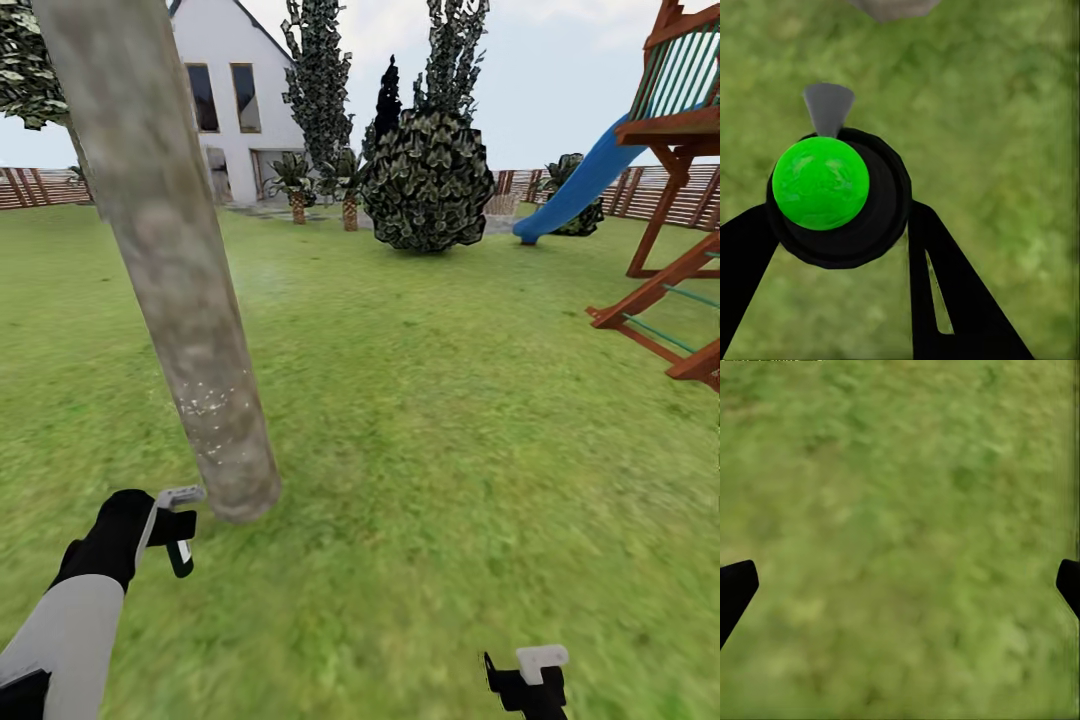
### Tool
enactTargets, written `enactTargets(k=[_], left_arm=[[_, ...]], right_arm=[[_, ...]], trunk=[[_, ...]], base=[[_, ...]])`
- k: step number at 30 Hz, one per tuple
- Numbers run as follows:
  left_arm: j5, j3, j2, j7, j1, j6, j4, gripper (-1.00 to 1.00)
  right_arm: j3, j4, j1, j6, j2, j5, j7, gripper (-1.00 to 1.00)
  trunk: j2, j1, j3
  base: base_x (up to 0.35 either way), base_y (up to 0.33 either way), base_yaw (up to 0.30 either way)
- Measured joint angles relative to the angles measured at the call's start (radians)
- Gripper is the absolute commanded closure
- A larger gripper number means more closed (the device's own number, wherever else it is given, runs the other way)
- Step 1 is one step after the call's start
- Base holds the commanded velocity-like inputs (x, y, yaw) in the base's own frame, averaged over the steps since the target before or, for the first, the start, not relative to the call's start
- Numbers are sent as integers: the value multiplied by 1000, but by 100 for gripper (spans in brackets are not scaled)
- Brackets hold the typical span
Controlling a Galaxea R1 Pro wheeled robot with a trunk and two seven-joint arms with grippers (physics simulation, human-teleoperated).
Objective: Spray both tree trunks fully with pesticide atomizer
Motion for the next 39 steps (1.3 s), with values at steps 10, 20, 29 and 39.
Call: enactTargets(k=[10,20,29,39], left_arm=[[-2,-5,-31,7,1,-4,0,100],[-13,-8,-24,9,2,-5,-2,100],[-16,-14,-30,10,8,-5,0,100],[-13,-14,-30,41,13,-6,0,100]], right_arm=[[0,-1,0,-1,0,-1,0,-100],[0,0,0,-2,0,-1,0,-100],[0,1,0,-2,2,1,0,-100],[0,1,0,-1,2,1,0,-100]], trunk=[[0,0,0],[0,0,0],[0,0,0],[0,0,0]], base=[[115,-267,0],[169,-243,164],[139,-262,276],[140,-262,84]])
